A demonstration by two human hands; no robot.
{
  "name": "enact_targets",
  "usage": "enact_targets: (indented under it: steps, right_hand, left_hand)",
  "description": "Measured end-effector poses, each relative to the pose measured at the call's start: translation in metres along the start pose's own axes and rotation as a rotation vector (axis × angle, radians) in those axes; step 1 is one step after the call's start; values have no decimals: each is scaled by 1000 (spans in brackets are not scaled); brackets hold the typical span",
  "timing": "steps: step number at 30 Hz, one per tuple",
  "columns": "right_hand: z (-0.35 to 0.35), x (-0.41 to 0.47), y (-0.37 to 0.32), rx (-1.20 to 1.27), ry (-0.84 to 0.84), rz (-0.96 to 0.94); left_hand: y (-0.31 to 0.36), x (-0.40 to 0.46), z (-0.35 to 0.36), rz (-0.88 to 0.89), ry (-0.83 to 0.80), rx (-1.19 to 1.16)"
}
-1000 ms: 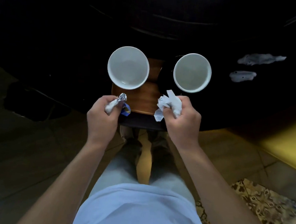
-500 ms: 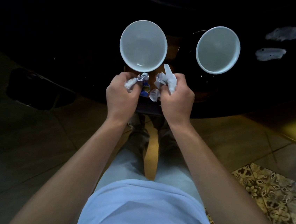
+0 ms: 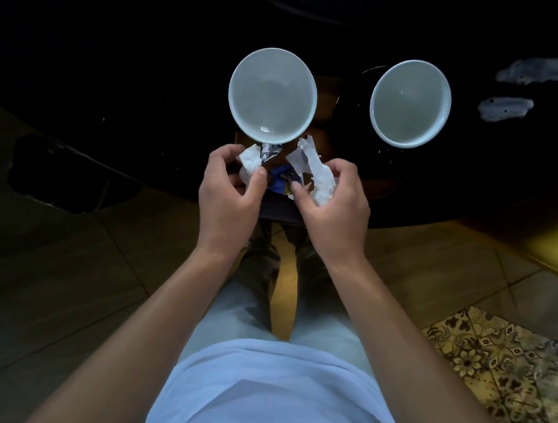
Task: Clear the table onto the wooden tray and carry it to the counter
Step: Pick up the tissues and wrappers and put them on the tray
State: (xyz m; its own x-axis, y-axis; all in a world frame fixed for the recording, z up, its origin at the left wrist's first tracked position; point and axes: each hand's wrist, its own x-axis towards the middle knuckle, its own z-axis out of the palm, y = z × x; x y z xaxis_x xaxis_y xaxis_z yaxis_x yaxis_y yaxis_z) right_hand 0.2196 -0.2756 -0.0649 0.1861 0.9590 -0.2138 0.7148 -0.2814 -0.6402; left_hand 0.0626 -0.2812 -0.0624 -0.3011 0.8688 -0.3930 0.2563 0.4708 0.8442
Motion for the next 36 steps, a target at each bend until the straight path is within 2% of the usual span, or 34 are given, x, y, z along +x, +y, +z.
enact_targets:
  steps: [5, 8, 11, 17, 21, 25, 32, 36]
  right_hand:
    - [5, 6, 5, -124, -10, -40]
    - [5, 14, 5, -129, -4, -37]
    - [3, 20, 4, -97, 21, -13]
    - [0, 21, 2, -45, 29, 0]
    - [-3, 15, 6, -21, 14, 13]
    - [-8, 12, 10, -31, 23, 11]
    - [-3, 16, -6, -48, 99, -197]
    - [6, 28, -10, -8, 61, -252]
  left_hand:
    - [-9, 4, -2, 118, -5, 140]
    - [-13, 11, -2, 210, 28, 318]
    - [-12, 15, 0, 214, 50, 401]
    - [-9, 14, 2, 196, 40, 277]
    - [-11, 14, 3, 253, 30, 350]
    - [-12, 16, 2, 239, 26, 342]
    - [-16, 14, -3, 247, -3, 344]
    - [-13, 14, -1, 254, -6, 337]
